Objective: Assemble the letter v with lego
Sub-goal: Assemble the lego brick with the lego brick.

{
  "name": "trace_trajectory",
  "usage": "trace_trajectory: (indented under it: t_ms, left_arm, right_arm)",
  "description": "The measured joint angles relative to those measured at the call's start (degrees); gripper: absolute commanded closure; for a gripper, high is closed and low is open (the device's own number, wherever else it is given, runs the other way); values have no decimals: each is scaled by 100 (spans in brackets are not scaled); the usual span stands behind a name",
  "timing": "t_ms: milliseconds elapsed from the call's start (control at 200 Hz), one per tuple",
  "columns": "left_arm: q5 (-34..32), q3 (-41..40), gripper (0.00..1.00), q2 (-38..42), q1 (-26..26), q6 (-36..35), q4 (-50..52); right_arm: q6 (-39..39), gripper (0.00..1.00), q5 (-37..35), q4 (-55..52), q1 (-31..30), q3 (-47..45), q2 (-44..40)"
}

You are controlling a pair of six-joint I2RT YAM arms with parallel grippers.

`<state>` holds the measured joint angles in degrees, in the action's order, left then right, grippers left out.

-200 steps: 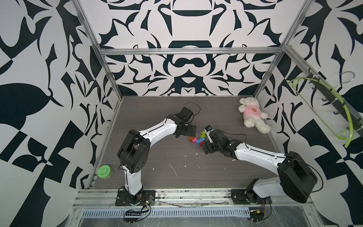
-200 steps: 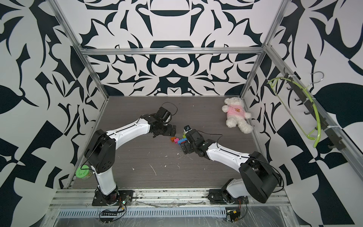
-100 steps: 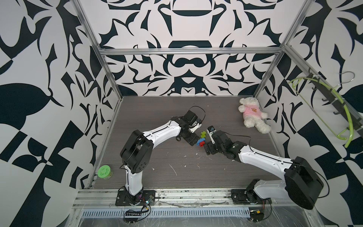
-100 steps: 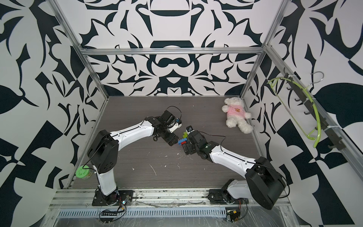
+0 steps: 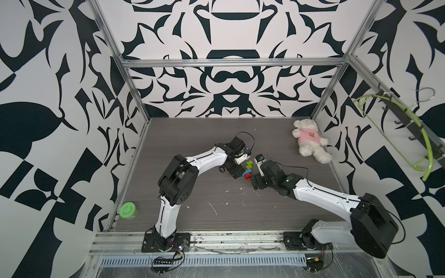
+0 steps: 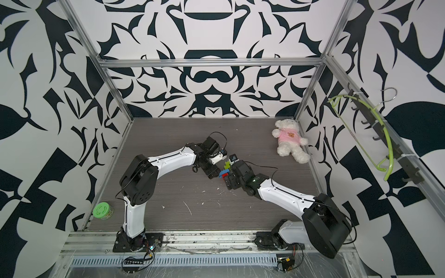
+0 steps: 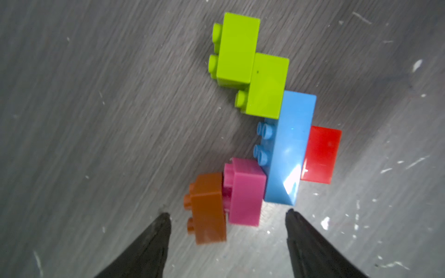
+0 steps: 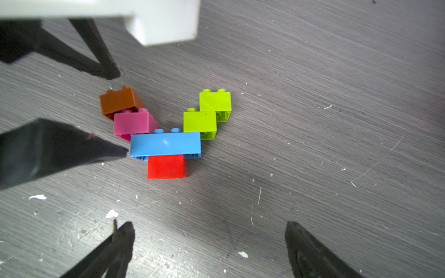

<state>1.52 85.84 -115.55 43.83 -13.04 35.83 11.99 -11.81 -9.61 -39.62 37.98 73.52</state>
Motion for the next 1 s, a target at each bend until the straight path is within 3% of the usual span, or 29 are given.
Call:
trace_trajectory:
  t_ms: [405,695,730,780,845,945,1000]
  left_arm:
    - [-13,144,39,-129,-7,-164,33]
    - [2,256,38,-232,-7,-197,46]
    - [-2,262,35,-240,-7,-195,48]
    - [-13,264,24,-256,-15,-166,44]
    - [-15,264,23,-256,-35,-81,31]
    - [37,243,9,-195,-79,133,-101]
    - [125,149,8,-46,-122,251,-238]
  right_arm:
    - [15,0,0,2,0,-35,0]
    - [15,0,2,2,0,-35,0]
    - [15,0,2,2,0,-35,0]
    - [15,0,4,2,0,-35,0]
    - [15,0,4,4,0,-35,0]
    - [74,0,-9,2,26,-35,31]
    - [173,0,50,13,90,-35,83]
